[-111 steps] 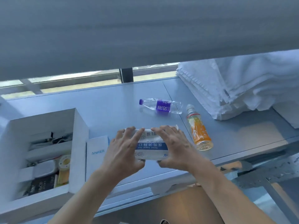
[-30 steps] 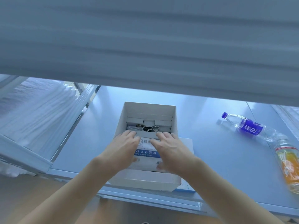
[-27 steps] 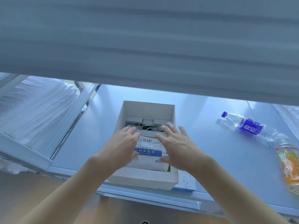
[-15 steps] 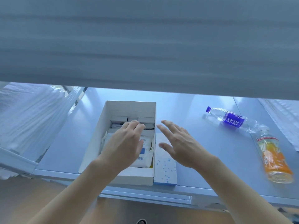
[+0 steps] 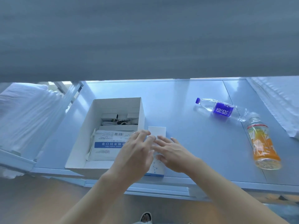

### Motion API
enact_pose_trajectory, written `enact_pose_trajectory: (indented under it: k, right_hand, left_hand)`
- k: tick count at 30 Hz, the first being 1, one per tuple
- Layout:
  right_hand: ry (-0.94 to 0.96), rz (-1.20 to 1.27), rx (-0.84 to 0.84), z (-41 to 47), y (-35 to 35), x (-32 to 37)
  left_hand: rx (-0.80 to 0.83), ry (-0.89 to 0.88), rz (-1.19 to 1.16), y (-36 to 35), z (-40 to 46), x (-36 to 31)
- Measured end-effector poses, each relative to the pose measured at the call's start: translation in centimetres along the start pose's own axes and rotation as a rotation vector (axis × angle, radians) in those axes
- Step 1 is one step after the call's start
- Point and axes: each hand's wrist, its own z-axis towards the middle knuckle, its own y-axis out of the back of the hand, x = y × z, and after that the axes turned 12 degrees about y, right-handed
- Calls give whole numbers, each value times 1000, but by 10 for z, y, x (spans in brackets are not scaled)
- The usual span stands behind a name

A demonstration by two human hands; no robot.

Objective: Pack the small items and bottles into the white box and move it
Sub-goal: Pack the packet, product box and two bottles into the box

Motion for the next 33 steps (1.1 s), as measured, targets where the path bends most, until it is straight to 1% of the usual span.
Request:
enact_pose_trajectory:
  k: [3, 5, 11, 13, 22, 30, 33]
  right_hand:
    - [-47, 9, -25, -11, -2, -8]
    - [-100, 1, -48, -22, -2, -15]
    - [-300, -64, -134, -74, 1, -36]
    - [-358, -65, -165, -95, 2, -40]
    - [-526, -81, -227, -167, 1, -39]
    - [-547, -54, -318, -205, 8, -40]
    - [-558, -35, -288, -213, 10, -40]
  left_hand:
    - [13, -4, 5, -10, 2, -15]
    - [55, -3, 20, -21, 4, -26]
    - [321, 80, 162, -72, 10, -60]
    - [375, 85, 167, -87, 12, -74]
    - [381, -35, 142, -113, 24, -124]
    - [418, -133, 19, -114, 38, -134]
    - [438, -153, -7, -115, 46, -134]
